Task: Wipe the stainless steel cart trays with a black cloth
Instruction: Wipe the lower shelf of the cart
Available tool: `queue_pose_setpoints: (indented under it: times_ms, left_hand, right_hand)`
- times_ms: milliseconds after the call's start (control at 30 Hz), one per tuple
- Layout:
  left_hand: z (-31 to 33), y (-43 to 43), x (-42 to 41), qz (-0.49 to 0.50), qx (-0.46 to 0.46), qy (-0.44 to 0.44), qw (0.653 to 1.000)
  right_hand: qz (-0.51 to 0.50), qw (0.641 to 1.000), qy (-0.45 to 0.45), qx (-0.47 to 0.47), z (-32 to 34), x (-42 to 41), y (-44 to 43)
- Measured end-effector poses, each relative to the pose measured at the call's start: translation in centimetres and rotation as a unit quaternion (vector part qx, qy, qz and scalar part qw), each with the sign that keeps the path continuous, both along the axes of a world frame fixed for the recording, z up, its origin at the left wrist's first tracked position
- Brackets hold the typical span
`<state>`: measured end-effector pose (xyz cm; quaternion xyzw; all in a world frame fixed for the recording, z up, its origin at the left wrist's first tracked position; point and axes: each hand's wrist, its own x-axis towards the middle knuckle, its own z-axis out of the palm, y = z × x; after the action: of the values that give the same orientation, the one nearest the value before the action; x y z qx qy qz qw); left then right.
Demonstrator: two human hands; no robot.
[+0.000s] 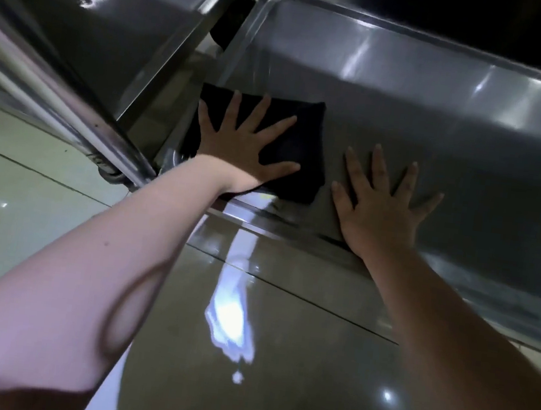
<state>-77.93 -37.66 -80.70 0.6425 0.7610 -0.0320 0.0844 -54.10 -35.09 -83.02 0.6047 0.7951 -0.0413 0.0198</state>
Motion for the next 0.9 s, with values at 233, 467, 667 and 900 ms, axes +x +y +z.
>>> queue_pose_setpoints:
  times_ms: [233, 467, 667, 900]
  left_hand:
    - [0.3, 7.7, -2.2, -0.061, 0.01, -0.003, 0.998]
    - [0.3, 2.9, -0.1, -0.025, -0.008, -0.023, 0.999]
    - [0.6, -8.9, 1.8, 0.035, 0.011, 0.026, 0.999]
    - [0.0, -1.3, -0.2, 0.047, -0.027, 0.029, 0.998]
  right_hand:
    - [-0.009, 1.0, 0.006, 0.001, 0.1, -0.1, 0.3]
    - [-0.018, 1.0, 0.012, -0.005, 0.0, -0.2, 0.7]
    - [-0.011, 1.0, 0.012, -0.004, 0.2, -0.4, 0.4]
    - [-0.013, 1.0, 0.009, -0.017, 0.6, -0.5, 0.6]
